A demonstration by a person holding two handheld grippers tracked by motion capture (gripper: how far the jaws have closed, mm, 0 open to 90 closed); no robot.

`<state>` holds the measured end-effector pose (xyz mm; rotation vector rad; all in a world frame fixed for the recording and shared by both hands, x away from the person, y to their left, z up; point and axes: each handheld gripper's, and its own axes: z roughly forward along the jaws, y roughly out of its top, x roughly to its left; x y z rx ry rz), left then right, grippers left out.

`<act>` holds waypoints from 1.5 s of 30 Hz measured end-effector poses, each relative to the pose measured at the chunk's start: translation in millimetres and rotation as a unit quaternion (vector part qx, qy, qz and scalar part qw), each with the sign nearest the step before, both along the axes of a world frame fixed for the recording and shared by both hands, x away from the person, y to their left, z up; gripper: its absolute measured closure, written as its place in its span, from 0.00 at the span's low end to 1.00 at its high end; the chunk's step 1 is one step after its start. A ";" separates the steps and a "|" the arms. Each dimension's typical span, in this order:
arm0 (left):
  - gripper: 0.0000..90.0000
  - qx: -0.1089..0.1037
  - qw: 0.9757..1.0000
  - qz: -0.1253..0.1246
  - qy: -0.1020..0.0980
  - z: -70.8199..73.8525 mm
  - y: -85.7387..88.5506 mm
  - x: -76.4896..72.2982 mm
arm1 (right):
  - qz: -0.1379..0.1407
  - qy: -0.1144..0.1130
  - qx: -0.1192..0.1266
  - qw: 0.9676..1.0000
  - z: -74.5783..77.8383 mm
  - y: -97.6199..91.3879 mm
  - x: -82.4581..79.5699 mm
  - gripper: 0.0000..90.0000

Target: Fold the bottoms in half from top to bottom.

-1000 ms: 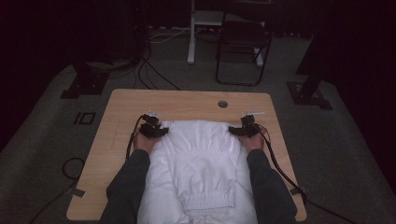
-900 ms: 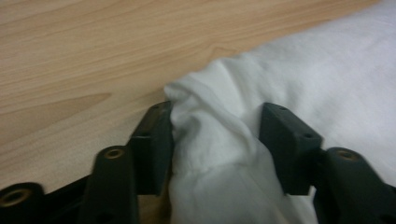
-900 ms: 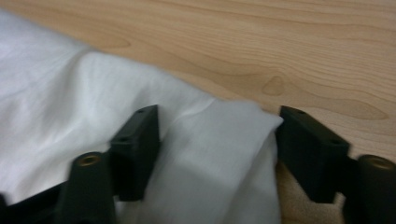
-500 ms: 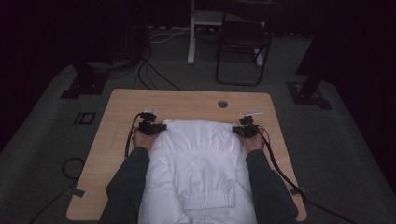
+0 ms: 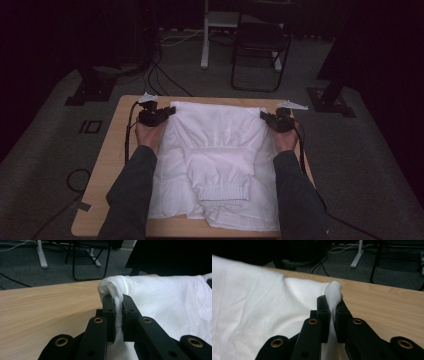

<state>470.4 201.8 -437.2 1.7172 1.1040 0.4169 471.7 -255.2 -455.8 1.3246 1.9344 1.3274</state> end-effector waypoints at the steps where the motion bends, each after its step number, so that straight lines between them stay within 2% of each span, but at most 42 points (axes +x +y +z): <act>1: 0.93 0.000 1.000 -0.004 0.000 -1.1 1.6 -3.7 | 0.005 -0.002 -0.001 1.000 -1.4 -1.0 -4.0 0.95; 5: 0.93 -0.002 1.000 -0.025 -0.009 -4.7 7.3 -26.5 | 0.030 -0.006 0.027 0.999 -7.0 -8.8 -28.0 0.95; 10: 0.93 -0.004 0.998 -0.058 -0.035 -7.4 15.7 -69.0 | 0.073 -0.019 0.025 0.997 -6.3 -18.0 -68.5 0.95; 13: 0.93 0.013 0.996 -0.073 -0.042 -13.3 17.6 -95.8 | 0.090 -0.019 0.007 0.996 -9.9 -18.1 -94.3 0.95; 14: 0.93 0.020 0.996 -0.077 -0.041 -16.5 18.5 -104.0 | 0.093 -0.019 0.003 0.995 -12.4 -18.0 -103.5 0.95; 19: 0.93 0.017 0.994 -0.109 -0.022 -44.3 25.5 -144.3 | 0.107 -0.004 0.000 0.994 -34.2 -22.0 -146.5 0.94; 20: 0.93 0.026 0.993 -0.114 -0.014 -51.2 24.9 -150.7 | 0.109 0.003 -0.001 0.994 -40.7 -22.2 -153.5 0.94; 22: 0.93 0.061 0.991 -0.121 0.001 -63.5 21.0 -160.4 | 0.111 0.021 -0.017 0.993 -54.6 -20.6 -164.3 0.94; 23: 0.93 0.070 0.990 -0.123 0.010 -69.0 19.6 -163.1 | 0.112 0.029 -0.025 0.993 -61.7 -18.8 -167.9 0.94; 24: 0.93 0.070 0.990 -0.123 0.010 -69.0 19.6 -163.1 | 0.112 0.029 -0.025 0.993 -61.7 -18.8 -167.9 0.94; 25: 0.93 0.070 0.990 -0.123 0.010 -69.0 19.6 -163.1 | 0.113 0.036 -0.037 0.992 -68.3 -16.8 -170.2 0.94; 26: 0.93 0.089 0.988 -0.120 0.032 -85.2 13.3 -165.0 | 0.112 0.053 -0.051 0.991 -81.3 -12.2 -171.2 0.94; 28: 0.93 0.107 0.986 -0.115 0.046 -93.6 8.2 -162.4 | 0.113 0.067 -0.062 0.989 -89.4 -8.2 -168.4 0.94; 29: 0.93 0.107 0.986 -0.115 0.046 -93.6 8.2 -162.4 | 0.113 0.067 -0.062 0.989 -89.4 -8.2 -168.4 0.94; 31: 0.93 0.117 0.985 -0.110 0.069 -102.7 2.3 -156.0 | 0.111 0.081 -0.078 0.987 -96.8 -1.7 -161.8 0.94; 33: 0.93 0.118 0.984 -0.108 0.074 -105.0 0.6 -154.1 | 0.108 0.089 -0.085 0.986 -100.7 2.7 -157.6 0.94; 34: 0.93 0.117 0.985 -0.099 0.083 -109.0 -2.0 -150.2 | 0.107 0.090 -0.087 0.986 -101.9 3.8 -156.0 0.94; 36: 0.93 0.115 0.985 -0.093 0.088 -112.4 -3.7 -145.4 | 0.105 0.094 -0.084 0.987 -103.5 4.8 -151.1 0.94; 39: 0.93 0.120 0.985 -0.087 0.085 -113.9 -5.3 -140.4 | 0.101 0.097 -0.079 0.987 -103.6 5.0 -144.6 0.94; 40: 0.93 0.129 0.985 -0.072 0.083 -112.6 -8.0 -134.0 | 0.098 0.099 -0.076 0.987 -103.7 6.4 -137.5 0.94; 42: 0.93 0.145 0.984 -0.060 0.080 -111.0 -10.8 -125.3 | 0.096 0.101 -0.077 0.987 -103.1 9.1 -129.1 0.94; 43: 0.93 0.145 0.984 -0.060 0.080 -111.0 -10.8 -125.3 | 0.096 0.101 -0.077 0.987 -103.1 9.1 -129.1 0.94; 44: 0.93 0.158 0.983 -0.044 0.078 -109.5 -13.6 -114.8 | 0.094 0.102 -0.083 0.987 -102.0 12.6 -119.0 0.94; 45: 0.93 0.158 0.983 -0.044 0.078 -109.5 -13.6 -114.8 | 0.094 0.102 -0.083 0.987 -102.0 12.6 -119.0 0.94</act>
